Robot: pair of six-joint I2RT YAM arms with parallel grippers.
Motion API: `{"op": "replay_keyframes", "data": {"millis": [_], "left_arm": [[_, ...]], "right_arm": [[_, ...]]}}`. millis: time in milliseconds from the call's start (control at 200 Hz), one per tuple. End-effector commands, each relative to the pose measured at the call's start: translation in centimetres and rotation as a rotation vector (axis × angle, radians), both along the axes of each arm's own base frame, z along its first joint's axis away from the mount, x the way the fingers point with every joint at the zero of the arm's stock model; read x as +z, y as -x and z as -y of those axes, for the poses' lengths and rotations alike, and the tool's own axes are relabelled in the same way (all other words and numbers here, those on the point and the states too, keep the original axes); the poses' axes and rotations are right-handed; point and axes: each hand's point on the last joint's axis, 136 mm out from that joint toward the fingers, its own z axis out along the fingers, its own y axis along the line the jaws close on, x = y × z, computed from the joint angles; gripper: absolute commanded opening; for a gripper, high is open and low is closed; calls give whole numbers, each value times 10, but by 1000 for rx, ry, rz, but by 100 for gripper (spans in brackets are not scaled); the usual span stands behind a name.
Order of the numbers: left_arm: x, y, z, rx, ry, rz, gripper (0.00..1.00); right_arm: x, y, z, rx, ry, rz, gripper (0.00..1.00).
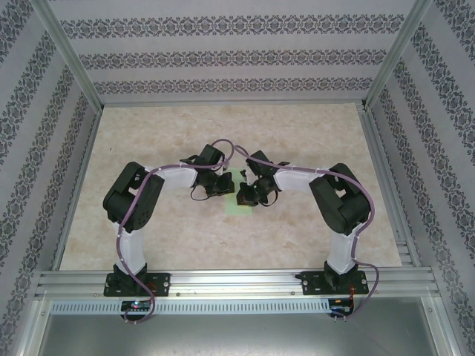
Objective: Fold a paper plane with a square sheet of paper (pick it up from the middle)
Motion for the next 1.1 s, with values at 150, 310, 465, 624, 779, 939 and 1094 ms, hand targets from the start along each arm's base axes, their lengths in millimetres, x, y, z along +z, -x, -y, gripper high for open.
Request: {"op": "replay_keyframes", "data": {"millis": [150, 310, 465, 624, 779, 939, 1094], "left_arm": [[-56, 30, -37, 32, -199, -93, 0], [-63, 36, -42, 45, -211, -109, 0], [-69, 40, -47, 49, -229, -119, 0], [-69, 39, -46, 47, -227, -115, 0], [-68, 38, -45, 45, -224, -113, 0], [-61, 35, -39, 34, -200, -104, 0], [-29, 17, -17, 22, -103, -57, 1]], "right_arm": [[-25, 29, 30, 6, 75, -56, 5], [-25, 41, 39, -3, 64, -66, 5], [-27, 54, 48, -23, 54, -82, 6], [-30, 66, 57, -43, 53, -95, 6], [-32, 76, 66, -61, 59, -107, 6], [-18, 65, 67, -109, 13, -72, 6], [25, 30, 54, -166, -71, 58, 7]]}}
